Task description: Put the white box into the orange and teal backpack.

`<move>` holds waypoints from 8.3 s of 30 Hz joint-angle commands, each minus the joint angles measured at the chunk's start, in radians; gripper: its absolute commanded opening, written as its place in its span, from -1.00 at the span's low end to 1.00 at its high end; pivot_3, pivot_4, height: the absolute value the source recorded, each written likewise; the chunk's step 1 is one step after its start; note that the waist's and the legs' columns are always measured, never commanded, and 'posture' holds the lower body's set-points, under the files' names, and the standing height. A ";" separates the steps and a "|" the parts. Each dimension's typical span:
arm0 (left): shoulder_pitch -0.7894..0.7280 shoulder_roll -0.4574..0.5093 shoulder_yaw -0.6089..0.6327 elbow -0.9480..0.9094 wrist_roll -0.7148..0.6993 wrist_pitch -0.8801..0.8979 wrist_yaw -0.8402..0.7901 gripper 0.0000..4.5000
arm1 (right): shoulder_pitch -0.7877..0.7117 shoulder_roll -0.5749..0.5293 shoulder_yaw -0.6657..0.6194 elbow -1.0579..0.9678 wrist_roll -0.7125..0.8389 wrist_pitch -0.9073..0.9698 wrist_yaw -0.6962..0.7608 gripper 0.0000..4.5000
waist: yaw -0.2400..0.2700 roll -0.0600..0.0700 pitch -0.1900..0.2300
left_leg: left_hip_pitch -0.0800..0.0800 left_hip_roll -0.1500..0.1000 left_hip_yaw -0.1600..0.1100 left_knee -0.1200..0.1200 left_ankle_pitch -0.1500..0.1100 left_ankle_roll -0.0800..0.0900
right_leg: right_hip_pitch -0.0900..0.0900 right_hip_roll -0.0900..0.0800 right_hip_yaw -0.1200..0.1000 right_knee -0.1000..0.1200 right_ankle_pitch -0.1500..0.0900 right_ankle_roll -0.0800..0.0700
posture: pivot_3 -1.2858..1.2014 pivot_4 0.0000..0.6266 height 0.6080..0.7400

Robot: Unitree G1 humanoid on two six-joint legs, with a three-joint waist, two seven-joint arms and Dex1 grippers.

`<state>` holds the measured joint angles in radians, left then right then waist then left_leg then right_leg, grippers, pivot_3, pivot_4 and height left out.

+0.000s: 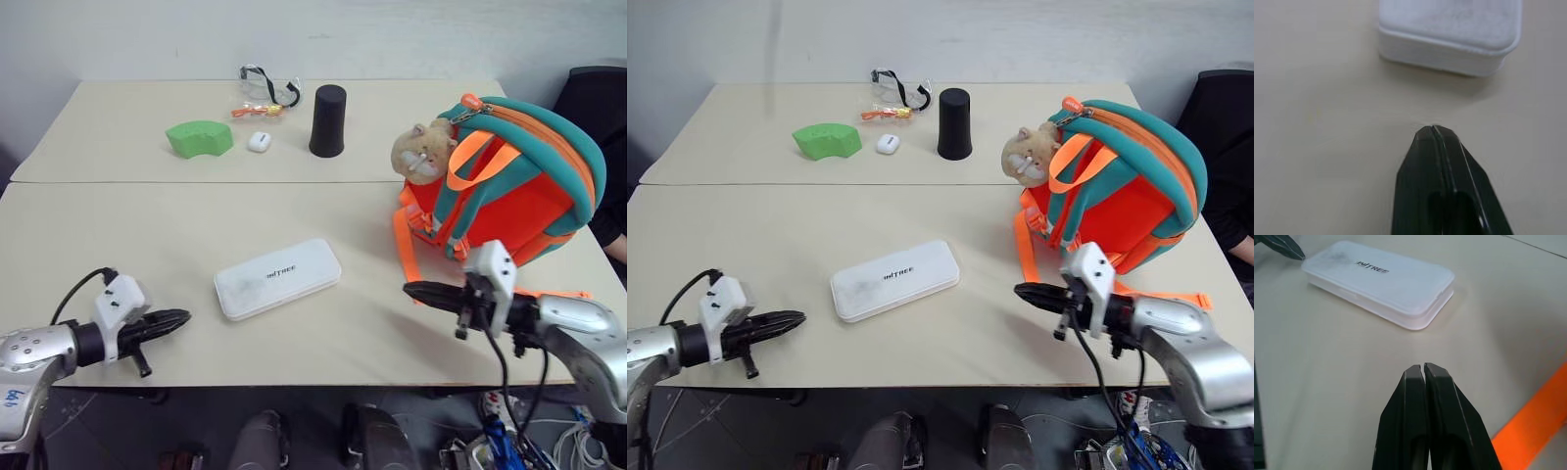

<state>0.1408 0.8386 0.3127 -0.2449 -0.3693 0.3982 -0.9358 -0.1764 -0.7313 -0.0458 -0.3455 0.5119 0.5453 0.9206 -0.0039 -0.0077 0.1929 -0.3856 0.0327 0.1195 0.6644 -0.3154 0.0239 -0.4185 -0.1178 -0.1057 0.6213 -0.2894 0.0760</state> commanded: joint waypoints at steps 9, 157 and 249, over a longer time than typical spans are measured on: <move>-0.089 0.010 -0.113 0.030 0.054 -0.009 0.014 -0.97 | -0.312 0.192 0.235 0.365 -0.291 -0.163 -0.094 -1.00 | -0.012 0.000 0.000 | -0.001 0.000 0.002 0.002 0.002 -0.001 | -0.002 0.002 0.000 0.006 0.000 0.000 | 0.03 -0.52 1.00; -0.807 -0.115 0.177 0.142 -0.625 0.841 0.147 -0.44 | -0.263 0.180 -0.258 0.105 0.186 0.150 -0.212 -0.77 | -0.003 -0.006 -0.001 | -0.008 -0.001 0.002 0.016 0.006 0.000 | -0.008 0.004 0.003 0.021 -0.001 0.001 | 0.03 -0.52 1.00; -1.078 -0.584 -0.579 0.327 0.041 0.178 -0.062 -0.29 | 0.019 -0.190 -0.198 -0.182 0.562 0.286 0.160 -1.00 | 0.027 -0.013 0.002 | -0.011 -0.003 0.000 0.019 0.005 0.006 | -0.007 0.006 0.000 0.014 0.001 0.005 | 0.03 -0.52 1.00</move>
<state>-0.9103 0.2563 -0.2836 0.0963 -0.3087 0.5725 -0.9826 -0.1488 -0.9290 -0.2445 -0.5055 1.0720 0.8363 1.0822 0.0228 -0.0203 0.1954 -0.3963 0.0302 0.1199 0.6834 -0.3105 0.0294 -0.4250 -0.1120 -0.1055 0.6353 -0.2880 0.0805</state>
